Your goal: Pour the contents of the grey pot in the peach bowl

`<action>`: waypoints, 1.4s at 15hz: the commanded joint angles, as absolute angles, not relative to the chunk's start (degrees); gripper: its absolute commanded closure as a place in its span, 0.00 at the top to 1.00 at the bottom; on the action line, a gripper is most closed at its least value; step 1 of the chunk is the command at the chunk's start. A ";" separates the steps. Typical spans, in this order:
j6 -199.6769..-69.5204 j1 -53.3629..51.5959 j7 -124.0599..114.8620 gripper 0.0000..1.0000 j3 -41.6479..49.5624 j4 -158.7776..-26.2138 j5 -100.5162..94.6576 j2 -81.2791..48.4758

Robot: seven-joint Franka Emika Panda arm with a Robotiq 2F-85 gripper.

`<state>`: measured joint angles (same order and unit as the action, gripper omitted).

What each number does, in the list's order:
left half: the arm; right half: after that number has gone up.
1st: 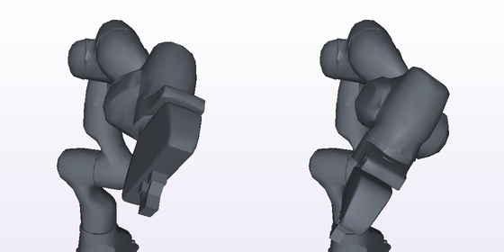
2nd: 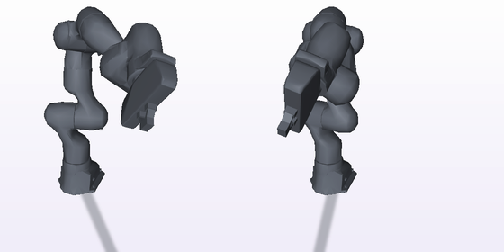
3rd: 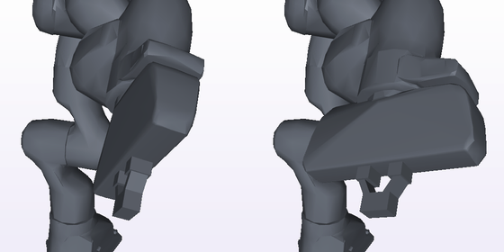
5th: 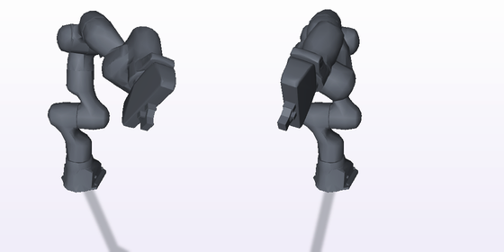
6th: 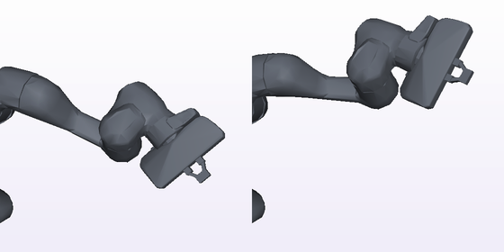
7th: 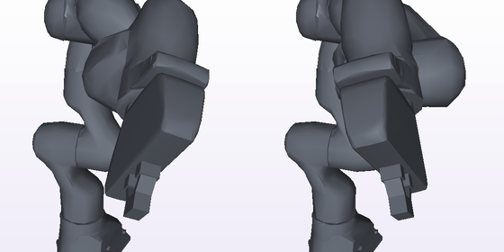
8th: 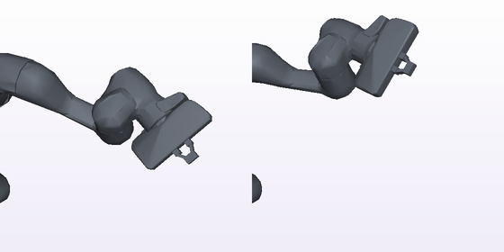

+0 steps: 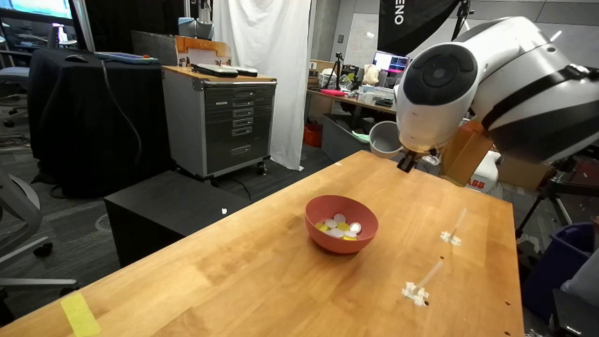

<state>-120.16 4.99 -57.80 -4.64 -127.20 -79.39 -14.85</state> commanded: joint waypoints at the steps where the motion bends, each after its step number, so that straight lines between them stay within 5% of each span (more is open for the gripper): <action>1: -128.49 6.27 -45.79 0.09 -2.63 -129.69 -69.90 -10.15; 21: -136.56 7.71 -3.99 0.06 6.33 -125.62 -23.65 -8.07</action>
<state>-135.50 7.15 -9.50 5.12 -126.77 -27.86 -8.80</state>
